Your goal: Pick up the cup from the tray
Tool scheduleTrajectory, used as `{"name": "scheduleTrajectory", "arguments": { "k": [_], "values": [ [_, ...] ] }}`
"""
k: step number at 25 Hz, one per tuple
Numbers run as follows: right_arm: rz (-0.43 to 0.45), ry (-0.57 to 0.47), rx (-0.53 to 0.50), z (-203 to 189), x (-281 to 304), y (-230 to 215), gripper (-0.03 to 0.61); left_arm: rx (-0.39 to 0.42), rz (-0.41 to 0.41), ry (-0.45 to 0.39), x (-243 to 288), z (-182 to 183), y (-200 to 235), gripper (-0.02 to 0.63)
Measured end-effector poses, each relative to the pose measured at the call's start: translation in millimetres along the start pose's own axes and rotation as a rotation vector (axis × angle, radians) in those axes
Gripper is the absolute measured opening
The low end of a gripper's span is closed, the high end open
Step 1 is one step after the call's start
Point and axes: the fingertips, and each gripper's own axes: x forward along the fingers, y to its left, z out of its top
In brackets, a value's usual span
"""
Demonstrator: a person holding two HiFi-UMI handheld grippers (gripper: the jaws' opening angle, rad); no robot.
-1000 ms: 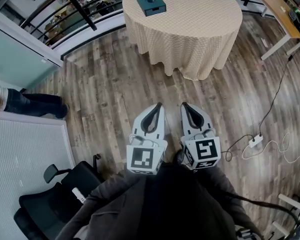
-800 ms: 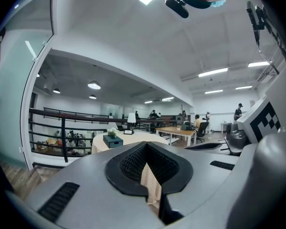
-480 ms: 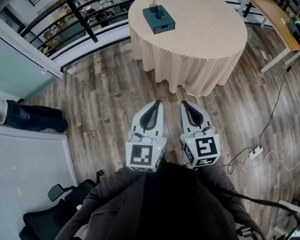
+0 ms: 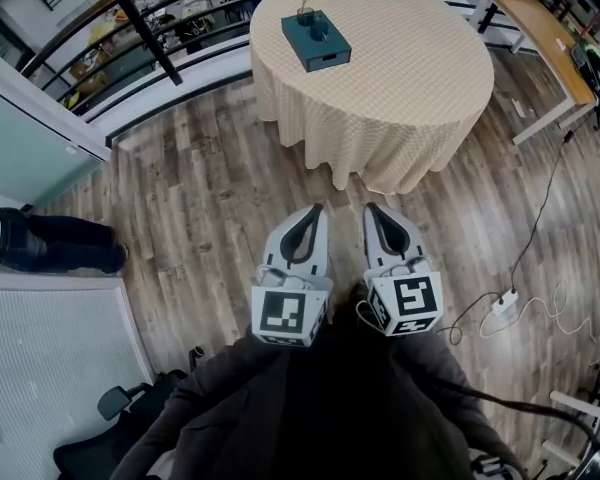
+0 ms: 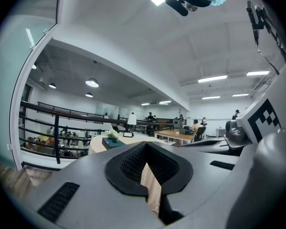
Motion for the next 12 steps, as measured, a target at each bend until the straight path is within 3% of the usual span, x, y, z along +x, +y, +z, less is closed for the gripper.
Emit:
{"name": "scheduleTrajectory", "arguments": {
  "k": [5, 12],
  "values": [
    [-0.013, 0.03, 0.024, -14, 14, -10, 0.008, 0.005, -0.004, 0.063, 12, -19, 9, 0.005],
    [0.005, 0.02, 0.029, -8, 49, -29, 0.008, 0.018, 0.014, 0.072, 49, -16, 22, 0.005]
  ]
}}
